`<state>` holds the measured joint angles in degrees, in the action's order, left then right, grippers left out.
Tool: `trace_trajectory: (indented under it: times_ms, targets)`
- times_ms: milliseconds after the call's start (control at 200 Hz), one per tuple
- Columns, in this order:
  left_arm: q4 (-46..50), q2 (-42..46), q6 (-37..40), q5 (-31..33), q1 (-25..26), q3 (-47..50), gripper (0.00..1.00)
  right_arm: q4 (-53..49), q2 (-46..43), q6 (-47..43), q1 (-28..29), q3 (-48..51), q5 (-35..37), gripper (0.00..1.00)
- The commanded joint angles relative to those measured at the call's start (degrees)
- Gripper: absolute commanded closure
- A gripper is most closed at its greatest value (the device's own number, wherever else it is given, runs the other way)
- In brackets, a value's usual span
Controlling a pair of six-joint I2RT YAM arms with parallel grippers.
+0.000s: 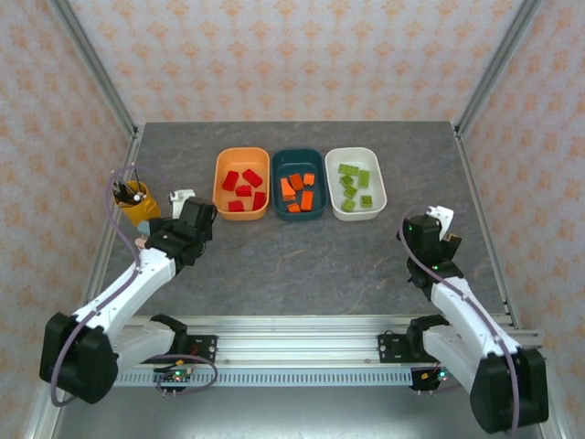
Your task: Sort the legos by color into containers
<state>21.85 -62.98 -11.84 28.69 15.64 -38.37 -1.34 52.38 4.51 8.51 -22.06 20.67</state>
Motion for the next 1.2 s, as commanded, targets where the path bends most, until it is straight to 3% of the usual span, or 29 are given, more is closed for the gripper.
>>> trace_trajectory:
  times_ms: [0,235,350,470,580,681,746,1196]
  targets:
    - [-18.15,-3.26,4.94,-7.54,-3.51,2.90,0.00,17.69,5.88,-2.15,-1.31,0.64,-0.94,0.00]
    - [-36.05,-16.48,9.88,-15.13,-9.06,2.08,0.00,31.64,22.75,-2.22,-4.39,-2.23,-8.04,0.00]
    - [-41.40,-20.88,11.27,-18.50,-11.17,2.09,0.00,38.27,28.05,-4.02,-7.26,-3.32,-12.11,0.00]
    - [-49.66,-22.24,11.05,-21.41,-13.27,5.44,0.00,38.78,30.65,-4.19,-9.26,-3.65,-19.26,0.00]
    - [-56.59,-21.09,10.87,-22.54,-13.97,9.92,0.00,56.08,35.17,-4.97,-9.31,3.05,-21.07,0.00]
    - [-68.20,-23.08,10.84,-21.92,-13.99,15.43,0.00,49.67,34.25,-5.01,-9.15,0.32,-20.46,0.01]
    - [-66.08,-22.65,10.68,-21.77,-13.95,14.75,0.00,44.69,34.47,-5.99,-7.92,-2.16,-18.74,0.01]
    - [-65.35,-22.89,11.40,-20.70,-13.09,14.37,0.00,45.93,34.55,-6.72,-6.79,-1.68,-16.86,0.01]
